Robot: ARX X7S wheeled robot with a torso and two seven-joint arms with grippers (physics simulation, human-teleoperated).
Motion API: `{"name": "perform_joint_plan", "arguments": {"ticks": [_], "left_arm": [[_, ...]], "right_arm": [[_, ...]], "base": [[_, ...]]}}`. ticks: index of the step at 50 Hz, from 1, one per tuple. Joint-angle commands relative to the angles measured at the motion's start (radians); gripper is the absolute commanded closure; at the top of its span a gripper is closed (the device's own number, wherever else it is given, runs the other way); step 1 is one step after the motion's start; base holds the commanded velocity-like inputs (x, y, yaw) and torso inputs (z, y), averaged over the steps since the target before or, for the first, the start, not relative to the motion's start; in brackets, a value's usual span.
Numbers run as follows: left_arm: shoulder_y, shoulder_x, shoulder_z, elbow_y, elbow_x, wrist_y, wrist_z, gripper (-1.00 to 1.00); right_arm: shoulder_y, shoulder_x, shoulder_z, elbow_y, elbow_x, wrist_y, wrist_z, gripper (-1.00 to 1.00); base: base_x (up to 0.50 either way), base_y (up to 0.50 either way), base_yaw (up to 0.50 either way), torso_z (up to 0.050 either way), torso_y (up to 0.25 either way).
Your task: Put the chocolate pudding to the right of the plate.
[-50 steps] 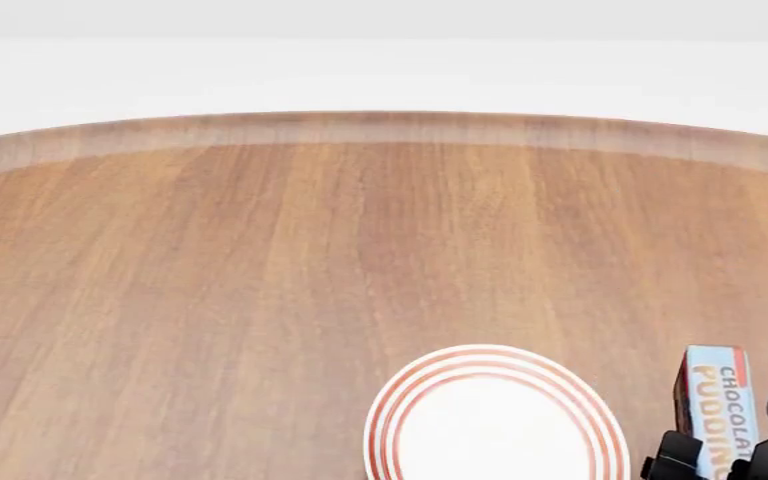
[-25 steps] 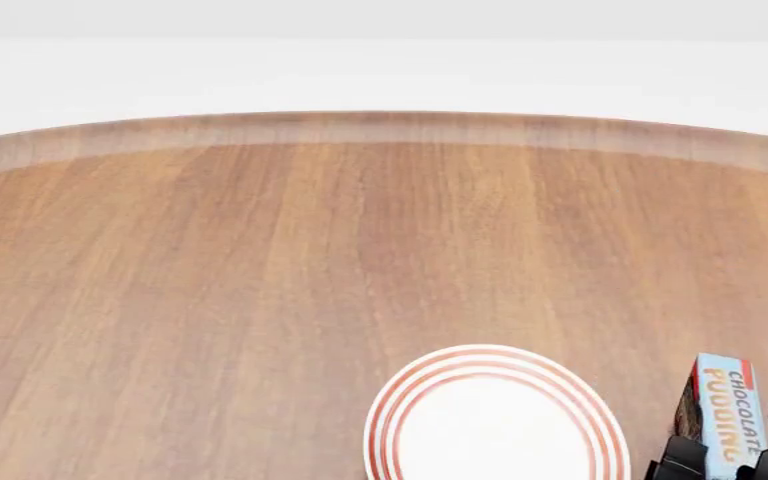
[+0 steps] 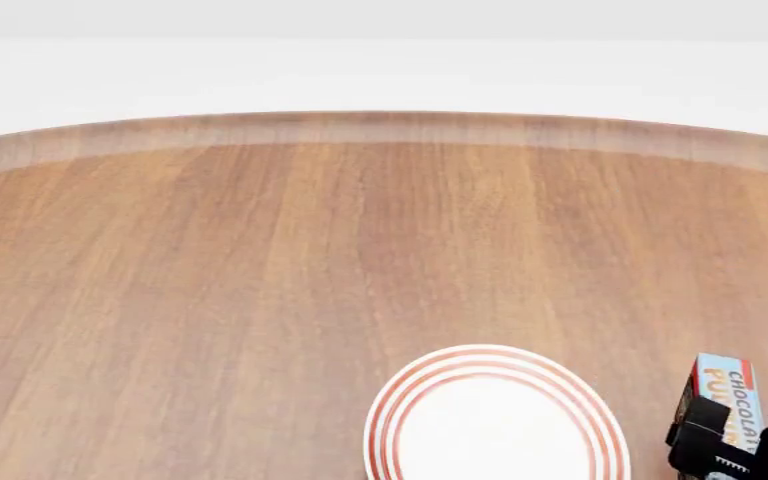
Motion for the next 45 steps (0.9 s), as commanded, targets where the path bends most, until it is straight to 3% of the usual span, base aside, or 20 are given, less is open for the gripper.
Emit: {"name": "perform_joint_plan", "arguments": {"ticks": [1,3,8,18,35,45], "left_arm": [[0.001,0.0,0.0,-0.002,-0.004,0.005,0.001,-1.0],[0.001,0.0,0.0,-0.001,-0.004,0.005,0.0,-1.0],[0.0,0.0,0.001,-0.004,-0.006,0.007,0.001,-1.0],[0.002,0.0,0.0,-0.008,-0.01,0.015,0.003,-1.0],[0.001,-0.002,0.001,-0.011,-0.014,0.016,0.003,-1.0],[0.002,-0.002,0.0,-0.01,-0.019,0.017,0.004,-1.0]], "right_arm": [[0.051,0.022,-0.012,-0.002,-0.005,-0.011,-0.037,-1.0],[0.06,0.03,-0.011,-0.015,-0.004,-0.005,-0.04,-1.0],[-0.079,0.006,0.001,-0.463,0.019,0.244,-0.077,-1.0],[-0.133,-0.009,0.012,-0.918,0.058,0.494,-0.112,-1.0],[-0.061,-0.057,0.056,-1.276,0.112,0.65,-0.092,-1.0],[0.062,-0.117,0.132,-1.471,0.159,0.74,-0.049,-1.0]], "base": [[0.0,0.0,0.0,0.0,0.0],[0.0,0.0,0.0,0.0,0.0],[0.0,0.0,0.0,0.0,0.0],[0.0,0.0,0.0,0.0,0.0],[0.0,0.0,0.0,0.0,0.0],[0.0,0.0,0.0,0.0,0.0]]}}
